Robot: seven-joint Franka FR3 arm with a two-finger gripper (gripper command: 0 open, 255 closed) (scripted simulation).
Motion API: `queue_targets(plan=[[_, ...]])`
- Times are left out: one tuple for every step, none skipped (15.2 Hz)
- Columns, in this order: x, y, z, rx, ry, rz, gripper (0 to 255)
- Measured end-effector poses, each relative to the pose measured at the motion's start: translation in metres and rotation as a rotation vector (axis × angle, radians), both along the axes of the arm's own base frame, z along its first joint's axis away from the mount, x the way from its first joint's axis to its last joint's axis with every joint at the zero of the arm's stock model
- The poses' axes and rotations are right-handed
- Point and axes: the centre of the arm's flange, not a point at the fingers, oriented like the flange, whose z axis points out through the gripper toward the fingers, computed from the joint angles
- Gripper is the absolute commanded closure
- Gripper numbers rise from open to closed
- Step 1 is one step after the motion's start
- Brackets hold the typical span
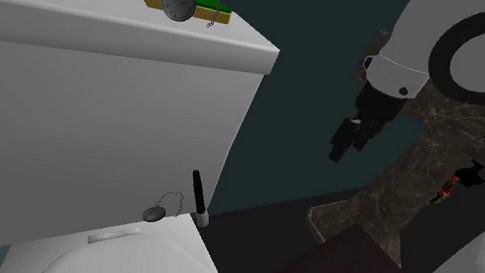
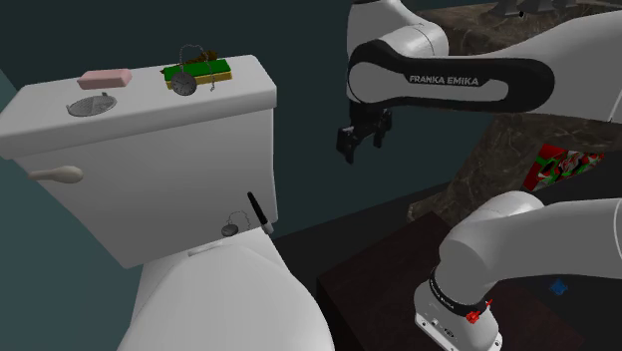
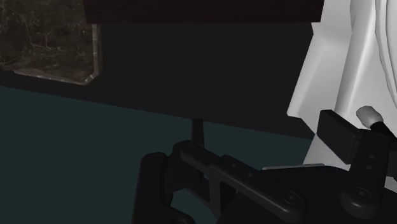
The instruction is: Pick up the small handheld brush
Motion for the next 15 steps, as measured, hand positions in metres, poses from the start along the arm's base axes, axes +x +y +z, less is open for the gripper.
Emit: queue_targets(plan=[[0.002, 0.007, -0.010, 0.005, -0.010, 0.008, 0], [0.004, 0.017, -0.018, 0.009, -0.020, 0.015, 0], [0.006, 0.023, -0.028, 0.014, -0.030, 0.022, 0], [0.006, 0.032, -0.035, 0.018, -0.041, 0.030, 0], [0.007, 0.042, -0.043, 0.023, -0.050, 0.037, 0], [0.011, 0.047, -0.049, 0.028, -0.061, 0.045, 0], [0.015, 0.056, -0.058, 0.033, -0.070, 0.052, 0], [0.017, 0.065, -0.068, 0.037, -0.079, 0.060, 0], [0.018, 0.073, -0.077, 0.042, -0.090, 0.067, 0], [0.021, 0.083, -0.084, 0.046, -0.100, 0.074, 0], [0.024, 0.091, -0.094, 0.051, -0.109, 0.082, 0], [0.027, 0.100, -0.098, 0.056, -0.120, 0.089, 0], [0.029, 0.109, -0.109, 0.059, -0.129, 0.096, 0], [0.032, 0.117, -0.119, 0.064, -0.139, 0.104, 0], [0.035, 0.127, -0.129, 0.069, -0.150, 0.112, 0]])
